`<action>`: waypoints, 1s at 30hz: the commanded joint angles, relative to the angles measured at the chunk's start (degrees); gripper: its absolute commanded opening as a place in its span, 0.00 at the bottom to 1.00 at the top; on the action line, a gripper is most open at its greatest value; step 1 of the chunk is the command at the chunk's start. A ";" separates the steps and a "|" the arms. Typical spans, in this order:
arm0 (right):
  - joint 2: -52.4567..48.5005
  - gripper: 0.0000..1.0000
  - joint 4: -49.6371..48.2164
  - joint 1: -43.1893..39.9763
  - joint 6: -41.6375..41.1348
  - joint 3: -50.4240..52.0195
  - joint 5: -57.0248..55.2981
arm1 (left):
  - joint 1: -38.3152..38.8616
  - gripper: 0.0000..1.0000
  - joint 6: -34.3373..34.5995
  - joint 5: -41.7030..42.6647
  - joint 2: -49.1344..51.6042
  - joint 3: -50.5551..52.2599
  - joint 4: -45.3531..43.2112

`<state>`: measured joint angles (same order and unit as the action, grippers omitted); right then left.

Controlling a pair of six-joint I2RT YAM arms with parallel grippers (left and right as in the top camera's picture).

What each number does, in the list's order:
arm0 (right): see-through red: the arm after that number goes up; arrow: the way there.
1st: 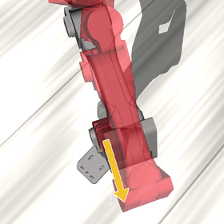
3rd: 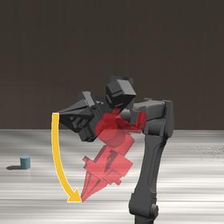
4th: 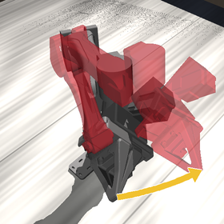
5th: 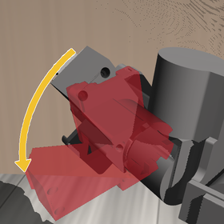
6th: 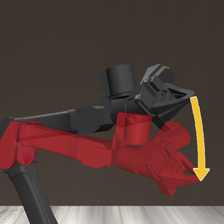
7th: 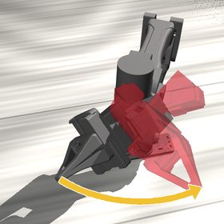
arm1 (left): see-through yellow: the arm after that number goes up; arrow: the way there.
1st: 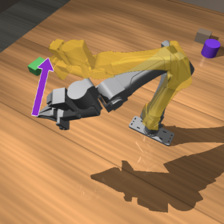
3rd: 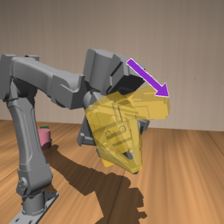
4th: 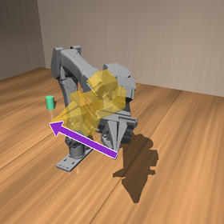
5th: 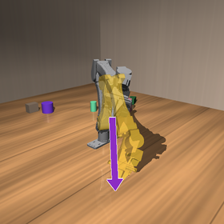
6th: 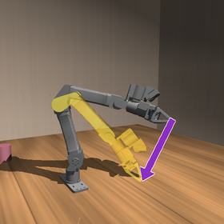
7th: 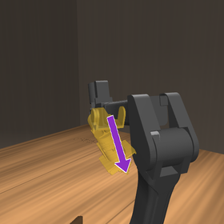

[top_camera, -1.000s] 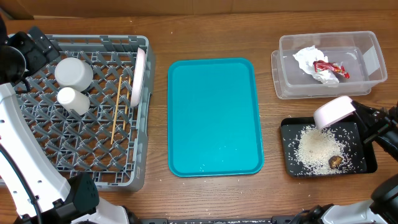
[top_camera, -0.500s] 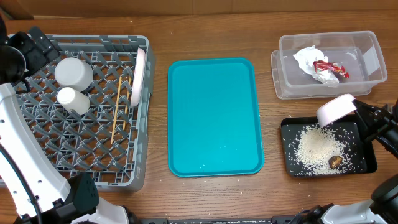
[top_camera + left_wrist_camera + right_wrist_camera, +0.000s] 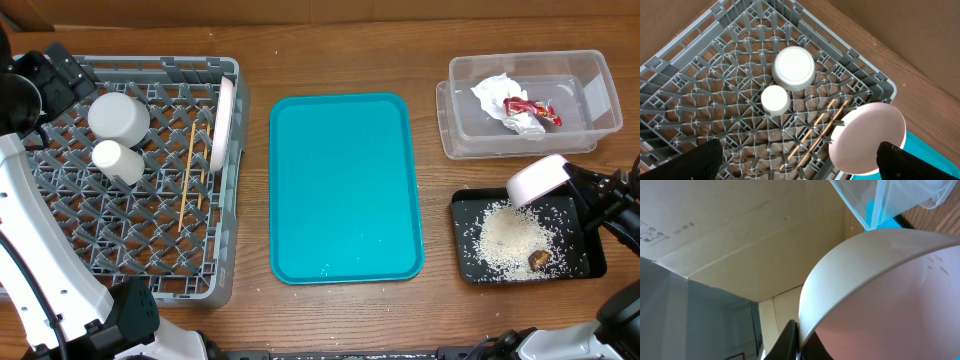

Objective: Sort waste into correct bins and load items into the dishwasher
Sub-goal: 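Hold the tipped bowl over the black tray with the right gripper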

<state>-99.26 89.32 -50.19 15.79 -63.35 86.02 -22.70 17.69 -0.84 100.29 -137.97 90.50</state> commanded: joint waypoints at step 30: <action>2.03 0.04 7.87 1.07 4.37 -0.04 -1.49 | -0.15 1.00 0.55 0.44 -0.17 0.13 -0.13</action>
<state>-99.20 96.90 -49.71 20.99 -63.33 84.42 -22.70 17.69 -0.84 100.29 -137.97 90.50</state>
